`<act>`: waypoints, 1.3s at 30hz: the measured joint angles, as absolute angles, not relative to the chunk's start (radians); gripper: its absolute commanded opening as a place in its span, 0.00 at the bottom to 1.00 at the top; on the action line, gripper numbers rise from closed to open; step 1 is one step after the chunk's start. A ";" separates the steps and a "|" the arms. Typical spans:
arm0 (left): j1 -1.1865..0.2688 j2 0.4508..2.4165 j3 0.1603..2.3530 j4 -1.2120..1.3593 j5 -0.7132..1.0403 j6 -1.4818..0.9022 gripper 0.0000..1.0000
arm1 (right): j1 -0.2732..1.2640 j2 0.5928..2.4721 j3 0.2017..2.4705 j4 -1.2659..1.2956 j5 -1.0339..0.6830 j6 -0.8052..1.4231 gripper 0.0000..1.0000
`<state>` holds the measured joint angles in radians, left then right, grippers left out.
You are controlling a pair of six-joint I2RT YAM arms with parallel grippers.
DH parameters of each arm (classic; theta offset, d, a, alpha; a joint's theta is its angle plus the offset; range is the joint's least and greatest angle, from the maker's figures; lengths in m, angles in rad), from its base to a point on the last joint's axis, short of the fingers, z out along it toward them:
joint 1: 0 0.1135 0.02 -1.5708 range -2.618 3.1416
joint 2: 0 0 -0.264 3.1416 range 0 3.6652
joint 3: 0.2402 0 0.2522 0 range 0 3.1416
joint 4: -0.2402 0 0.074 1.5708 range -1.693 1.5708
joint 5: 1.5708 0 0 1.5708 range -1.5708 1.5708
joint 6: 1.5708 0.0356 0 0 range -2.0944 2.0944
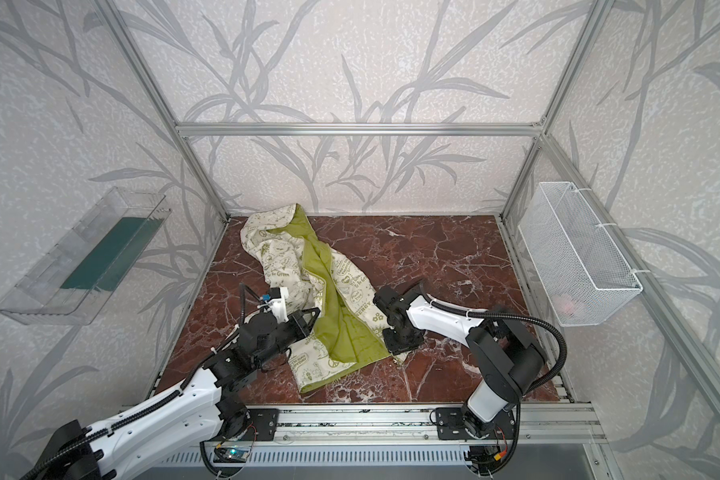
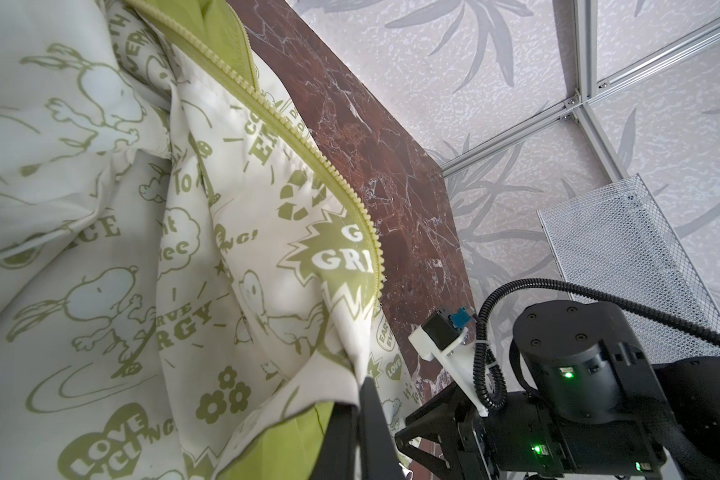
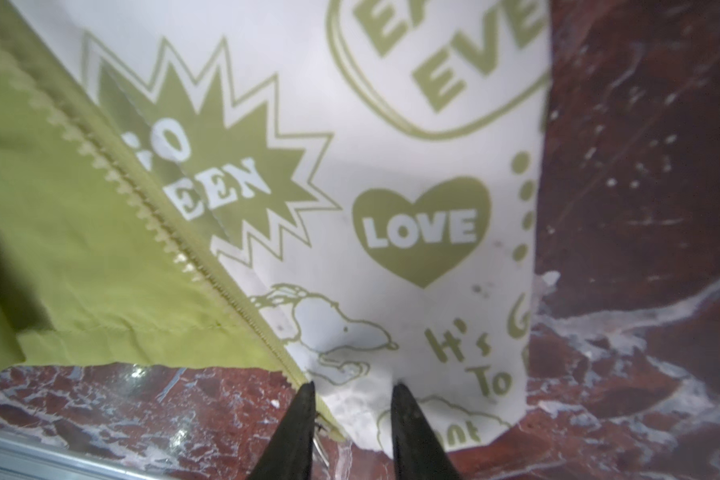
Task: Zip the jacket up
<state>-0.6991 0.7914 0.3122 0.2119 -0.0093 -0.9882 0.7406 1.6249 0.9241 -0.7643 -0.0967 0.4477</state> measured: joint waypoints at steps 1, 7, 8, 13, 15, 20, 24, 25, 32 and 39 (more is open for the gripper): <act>-0.699 0.788 0.312 0.211 -0.009 -0.988 0.00 | 0.741 1.629 0.913 -0.759 -0.094 0.448 0.33; -0.699 0.781 0.312 0.209 -0.009 -0.989 0.00 | 0.741 1.630 0.895 -0.749 -0.079 0.463 0.34; -0.699 0.780 0.312 0.209 -0.010 -0.989 0.00 | 0.741 1.626 0.892 -0.746 -0.079 0.463 0.34; -0.699 0.779 0.312 0.210 -0.010 -0.989 0.00 | 0.741 1.621 0.879 -0.732 -0.078 0.469 0.27; -0.699 0.779 0.312 0.210 -0.010 -0.989 0.00 | 0.744 1.621 0.866 -0.727 -0.075 0.481 0.20; -0.699 0.781 0.312 0.207 -0.016 -0.991 0.00 | 0.765 1.620 0.844 -0.689 -0.068 0.532 0.11; -0.699 0.782 0.312 0.200 -0.022 -0.991 0.00 | 0.792 1.621 0.850 -0.690 -0.041 0.550 0.03; -0.699 0.783 0.312 0.200 -0.023 -0.991 0.00 | 0.796 1.619 0.850 -0.690 -0.038 0.551 0.01; -0.698 0.829 0.311 0.187 -0.030 -1.008 0.00 | 0.794 1.563 0.826 -0.648 -0.160 0.523 0.00; -0.697 0.886 0.311 0.218 -0.027 -1.029 0.00 | 0.738 1.439 0.784 -0.539 -0.369 0.542 0.00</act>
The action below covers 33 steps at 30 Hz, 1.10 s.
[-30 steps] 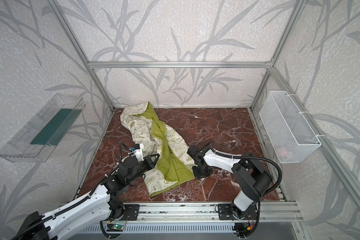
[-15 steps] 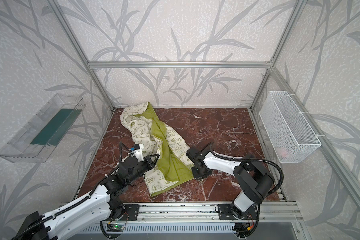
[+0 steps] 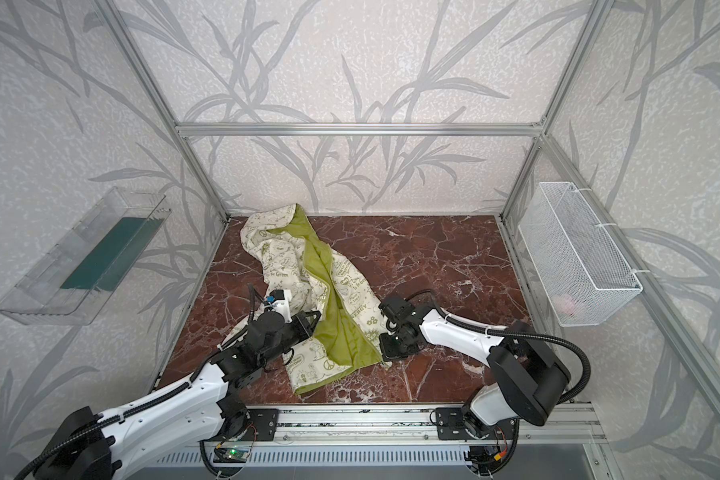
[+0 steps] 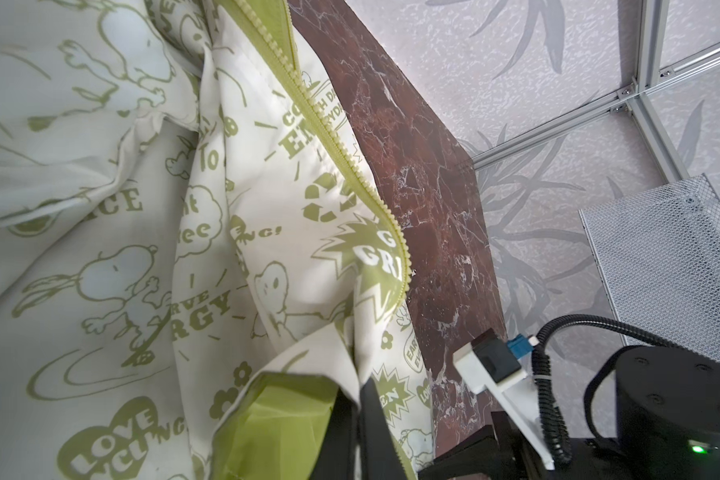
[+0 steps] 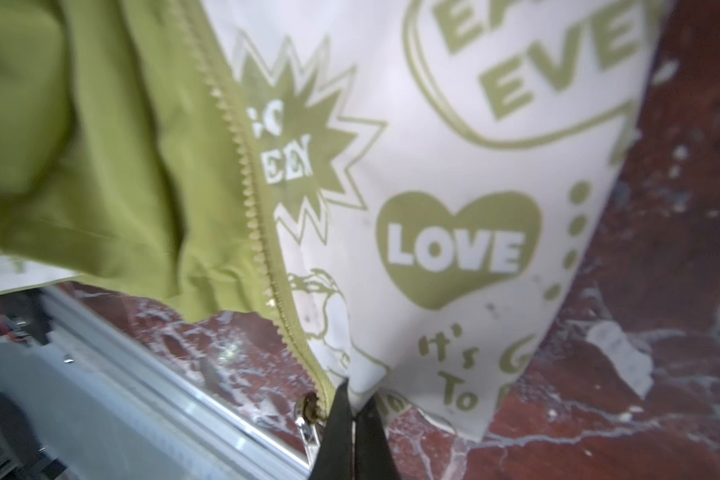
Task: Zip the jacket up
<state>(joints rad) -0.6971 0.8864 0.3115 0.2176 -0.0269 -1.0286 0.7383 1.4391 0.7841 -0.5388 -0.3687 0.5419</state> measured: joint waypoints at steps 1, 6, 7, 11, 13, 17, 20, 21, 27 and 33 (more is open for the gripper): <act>-0.697 0.888 0.311 0.218 -0.027 -1.029 0.00 | 0.732 1.423 0.784 -0.519 -0.390 0.549 0.00; -0.697 0.889 0.311 0.234 -0.025 -1.030 0.00 | 0.707 1.367 0.781 -0.427 -0.486 0.585 0.00; -0.697 0.891 0.311 0.238 -0.024 -1.030 0.00 | 0.702 1.357 0.777 -0.402 -0.506 0.594 0.00; -0.697 0.901 0.310 0.308 -0.025 -1.029 0.00 | 0.686 1.303 0.737 -0.274 -0.546 0.645 0.00; -0.697 0.901 0.309 0.374 -0.028 -1.020 0.00 | 0.682 1.266 0.702 -0.178 -0.550 0.691 0.00; -0.697 0.898 0.313 0.474 -0.028 -0.963 0.00 | 0.682 1.205 0.652 0.007 -0.527 0.777 0.00; -0.696 0.898 0.327 0.531 -0.018 -0.886 0.00 | 0.682 1.170 0.645 0.109 -0.483 0.834 0.00; -0.696 0.898 0.328 0.564 -0.012 -0.859 0.00 | 0.682 1.158 0.645 0.138 -0.462 0.850 0.00; -0.696 0.915 0.324 0.825 0.046 -0.692 0.00 | 0.707 1.090 0.632 0.275 -0.319 0.913 0.00; -0.699 0.945 0.323 1.002 0.113 -0.593 0.00 | 0.740 1.074 0.630 0.346 -0.239 0.934 0.00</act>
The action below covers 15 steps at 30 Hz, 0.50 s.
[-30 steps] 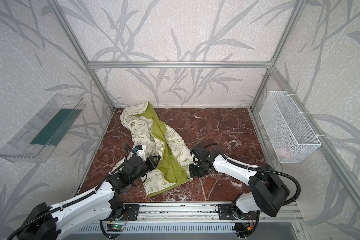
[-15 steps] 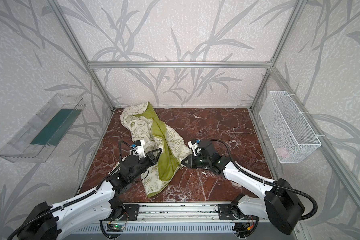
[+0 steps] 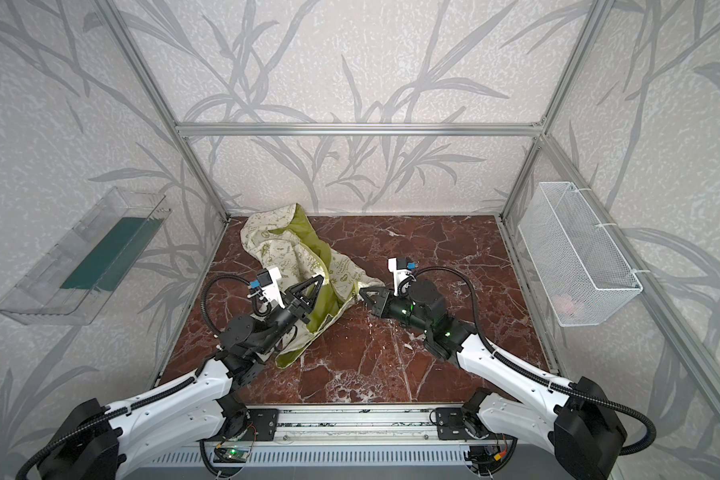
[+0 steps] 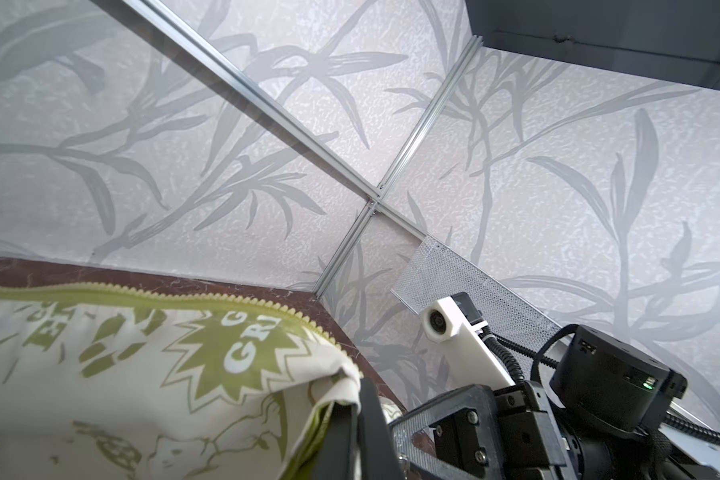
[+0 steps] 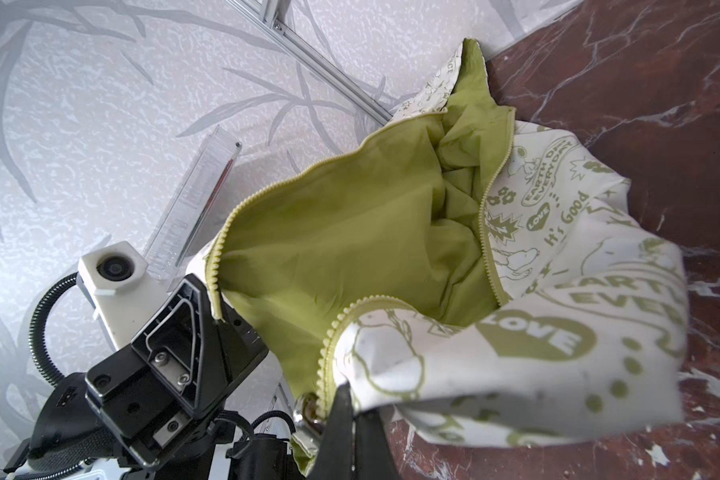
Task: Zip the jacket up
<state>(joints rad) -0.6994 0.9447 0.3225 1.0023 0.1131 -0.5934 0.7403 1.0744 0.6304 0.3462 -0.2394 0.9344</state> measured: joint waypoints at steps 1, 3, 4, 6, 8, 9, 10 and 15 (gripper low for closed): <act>-0.702 0.953 0.323 1.023 0.123 -0.578 0.00 | 0.744 1.076 0.630 0.352 -0.234 0.941 0.00; -0.714 0.969 0.321 1.068 0.137 -0.548 0.00 | 0.754 1.077 0.630 0.364 -0.221 0.955 0.00; -0.720 0.976 0.318 1.087 0.144 -0.531 0.00 | 0.762 1.077 0.630 0.371 -0.212 0.960 0.00; -0.731 0.986 0.314 1.117 0.155 -0.505 0.00 | 0.776 1.077 0.630 0.389 -0.189 0.970 0.00; -0.739 0.996 0.314 1.137 0.164 -0.484 0.00 | 0.791 1.077 0.630 0.403 -0.172 0.976 0.00; -0.744 1.000 0.314 1.143 0.166 -0.471 0.00 | 0.800 1.077 0.630 0.409 -0.156 0.978 0.00; -0.749 1.006 0.314 1.151 0.168 -0.460 0.00 | 0.808 1.076 0.630 0.415 -0.144 0.981 0.00; -0.783 1.024 0.314 1.171 0.167 -0.395 0.00 | 0.831 1.069 0.627 0.437 -0.098 1.003 0.00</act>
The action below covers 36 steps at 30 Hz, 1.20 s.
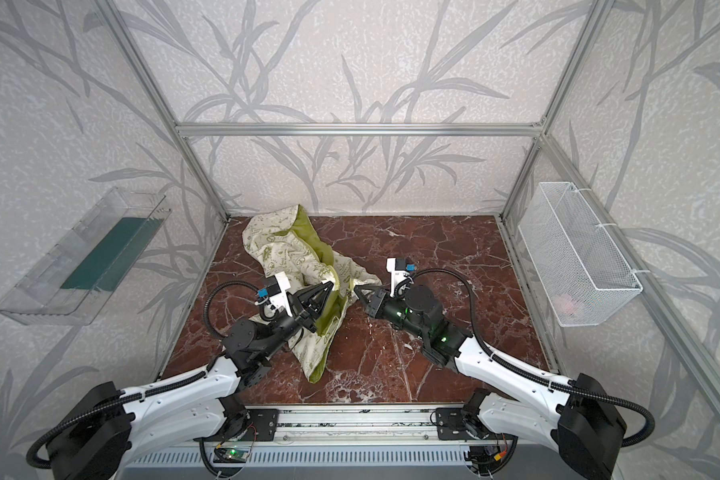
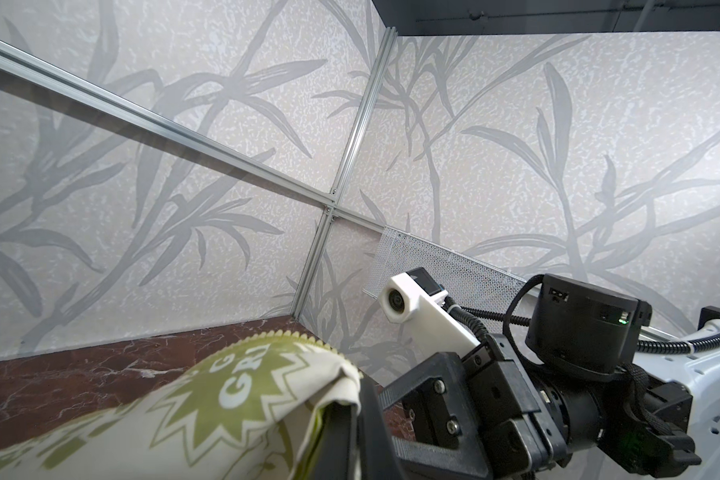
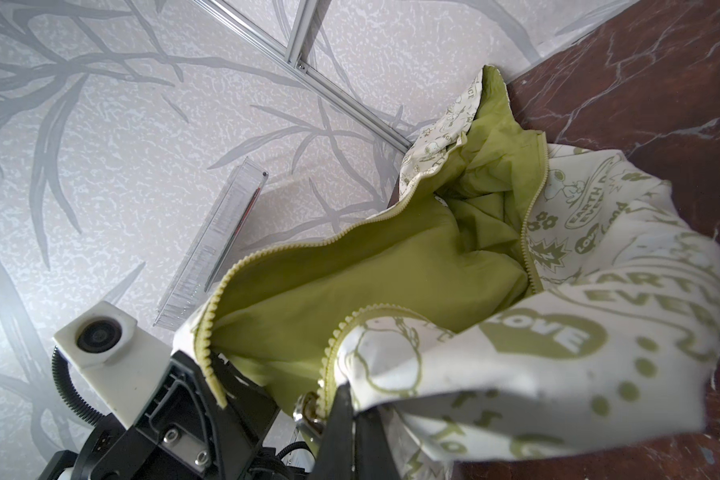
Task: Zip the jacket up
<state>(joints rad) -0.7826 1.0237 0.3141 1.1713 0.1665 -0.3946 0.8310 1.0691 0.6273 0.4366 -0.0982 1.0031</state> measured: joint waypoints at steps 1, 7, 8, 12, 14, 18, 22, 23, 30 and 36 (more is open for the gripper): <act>-0.791 1.024 0.314 1.174 0.163 -0.377 0.00 | 0.833 1.065 0.625 0.443 -0.089 1.007 0.00; -0.835 1.024 0.314 1.184 0.128 -0.271 0.00 | 0.864 1.024 0.595 0.458 -0.015 1.047 0.00; -0.839 1.024 0.314 1.184 0.123 -0.259 0.00 | 0.873 1.015 0.591 0.459 -0.006 1.050 0.00; -0.852 1.024 0.314 1.190 0.102 -0.204 0.00 | 0.894 0.979 0.585 0.459 0.039 1.065 0.00; -0.857 1.024 0.315 1.198 0.097 -0.181 0.00 | 0.896 0.968 0.583 0.460 0.052 1.074 0.00; -0.861 1.031 0.316 1.215 0.090 -0.152 0.00 | 0.897 0.963 0.577 0.462 0.067 1.087 0.00; -0.865 1.050 0.323 1.232 0.087 -0.134 0.00 | 0.900 0.962 0.575 0.463 0.070 1.093 0.00; -0.867 1.053 0.326 1.235 0.088 -0.130 0.00 | 0.901 0.963 0.575 0.463 0.070 1.093 0.00; -0.876 1.065 0.329 1.252 0.088 -0.113 0.00 | 0.902 0.962 0.575 0.466 0.070 1.105 0.00; -0.877 1.071 0.340 1.266 0.084 -0.109 0.00 | 0.902 0.962 0.568 0.502 0.043 1.119 0.00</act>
